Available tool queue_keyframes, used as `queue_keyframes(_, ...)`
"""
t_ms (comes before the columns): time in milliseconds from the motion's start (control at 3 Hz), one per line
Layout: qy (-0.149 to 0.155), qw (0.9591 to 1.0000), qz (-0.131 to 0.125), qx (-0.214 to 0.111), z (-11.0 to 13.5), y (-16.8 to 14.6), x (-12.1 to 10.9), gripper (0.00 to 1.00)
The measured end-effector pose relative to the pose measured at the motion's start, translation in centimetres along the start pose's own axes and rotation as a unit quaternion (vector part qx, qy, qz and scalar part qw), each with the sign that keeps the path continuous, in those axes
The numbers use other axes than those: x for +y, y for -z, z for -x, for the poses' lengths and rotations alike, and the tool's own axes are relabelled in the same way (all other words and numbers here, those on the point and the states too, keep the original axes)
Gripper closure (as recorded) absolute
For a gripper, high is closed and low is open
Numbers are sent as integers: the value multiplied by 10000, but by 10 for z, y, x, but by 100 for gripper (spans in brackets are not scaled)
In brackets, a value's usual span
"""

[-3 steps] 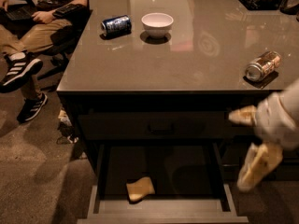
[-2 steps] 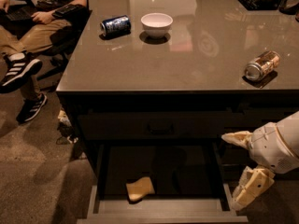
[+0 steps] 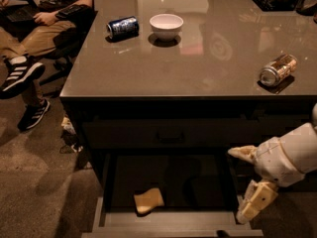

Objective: Pick sponge from middle drawer and place on counter

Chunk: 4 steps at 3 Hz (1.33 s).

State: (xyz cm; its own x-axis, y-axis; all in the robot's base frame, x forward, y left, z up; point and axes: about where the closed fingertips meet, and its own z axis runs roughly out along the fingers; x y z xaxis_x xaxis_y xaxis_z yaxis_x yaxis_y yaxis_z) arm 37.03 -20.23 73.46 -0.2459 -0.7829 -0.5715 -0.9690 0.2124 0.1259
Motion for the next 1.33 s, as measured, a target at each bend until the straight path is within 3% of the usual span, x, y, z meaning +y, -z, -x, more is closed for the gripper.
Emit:
queue_keyframes(667,-1,9992,292,-283,-43,-101,-37,0)
queue_keyframes(1000,-20,9991,327,-281,-44,-105,-37,0)
queue_keyframes(1333,-22,9991,321,-288,-47,-128,-45,0)
